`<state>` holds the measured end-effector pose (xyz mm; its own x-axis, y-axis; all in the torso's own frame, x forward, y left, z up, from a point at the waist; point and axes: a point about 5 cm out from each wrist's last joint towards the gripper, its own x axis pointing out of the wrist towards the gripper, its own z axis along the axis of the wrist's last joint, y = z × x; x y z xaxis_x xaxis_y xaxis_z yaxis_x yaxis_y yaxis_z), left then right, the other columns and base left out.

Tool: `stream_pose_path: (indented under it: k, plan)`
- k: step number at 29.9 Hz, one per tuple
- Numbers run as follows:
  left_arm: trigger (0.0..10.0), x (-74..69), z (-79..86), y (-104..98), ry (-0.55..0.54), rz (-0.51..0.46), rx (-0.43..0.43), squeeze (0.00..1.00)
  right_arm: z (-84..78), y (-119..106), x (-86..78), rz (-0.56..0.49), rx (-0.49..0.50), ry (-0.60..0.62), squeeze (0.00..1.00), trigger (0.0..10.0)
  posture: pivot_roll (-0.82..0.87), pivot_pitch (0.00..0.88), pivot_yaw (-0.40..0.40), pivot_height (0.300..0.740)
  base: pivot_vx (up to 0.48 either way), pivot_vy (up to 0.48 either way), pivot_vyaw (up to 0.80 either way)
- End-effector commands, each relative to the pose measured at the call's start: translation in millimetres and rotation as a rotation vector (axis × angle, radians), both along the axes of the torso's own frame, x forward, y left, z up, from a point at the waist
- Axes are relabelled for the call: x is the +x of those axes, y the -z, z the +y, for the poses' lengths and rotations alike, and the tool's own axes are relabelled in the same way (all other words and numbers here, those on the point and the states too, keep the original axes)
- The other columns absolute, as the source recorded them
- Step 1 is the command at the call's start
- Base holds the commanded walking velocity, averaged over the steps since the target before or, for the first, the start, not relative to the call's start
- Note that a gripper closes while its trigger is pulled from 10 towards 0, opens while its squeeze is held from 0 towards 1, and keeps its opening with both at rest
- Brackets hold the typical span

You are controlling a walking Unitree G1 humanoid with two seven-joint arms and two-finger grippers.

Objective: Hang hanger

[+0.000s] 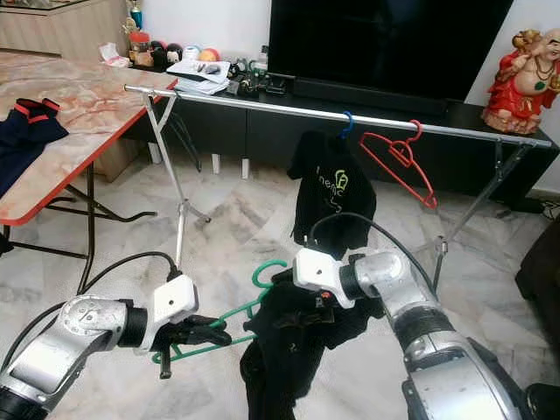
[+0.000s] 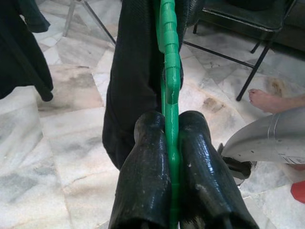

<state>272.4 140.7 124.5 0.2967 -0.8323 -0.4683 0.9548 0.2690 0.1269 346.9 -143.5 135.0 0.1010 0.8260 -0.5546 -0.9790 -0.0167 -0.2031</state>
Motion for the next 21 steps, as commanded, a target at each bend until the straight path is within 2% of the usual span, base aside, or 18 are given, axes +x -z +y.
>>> stream_pose_path:
  k: [1,2,8,21]
  plan:
    - [9.3,-1.9,-5.7,-9.5,0.033,-0.037,-0.020,0.00,-0.7,-2.3,0.7,0.013,0.006,-0.005,0.00,0.0,0.13,0.010,-0.096,0.740,0.000,0.000,0.00]
    - [10.0,-1.5,-5.3,-9.6,0.029,-0.040,-0.017,0.00,-2.2,-2.0,0.1,0.029,0.009,-0.007,0.00,0.0,0.13,0.010,-0.096,0.740,0.000,0.000,0.00]
    - [10.0,-0.5,-4.7,-9.0,0.025,-0.046,-0.013,0.00,-7.4,2.7,-4.0,0.082,-0.008,-0.028,0.00,0.0,0.13,0.003,-0.094,0.740,0.000,0.000,0.00]
    - [10.0,2.5,-2.6,-11.8,0.024,-0.062,-0.003,0.00,-7.6,9.3,-10.6,0.163,-0.024,-0.084,0.00,0.0,0.14,0.001,-0.093,0.740,0.000,0.000,0.00]
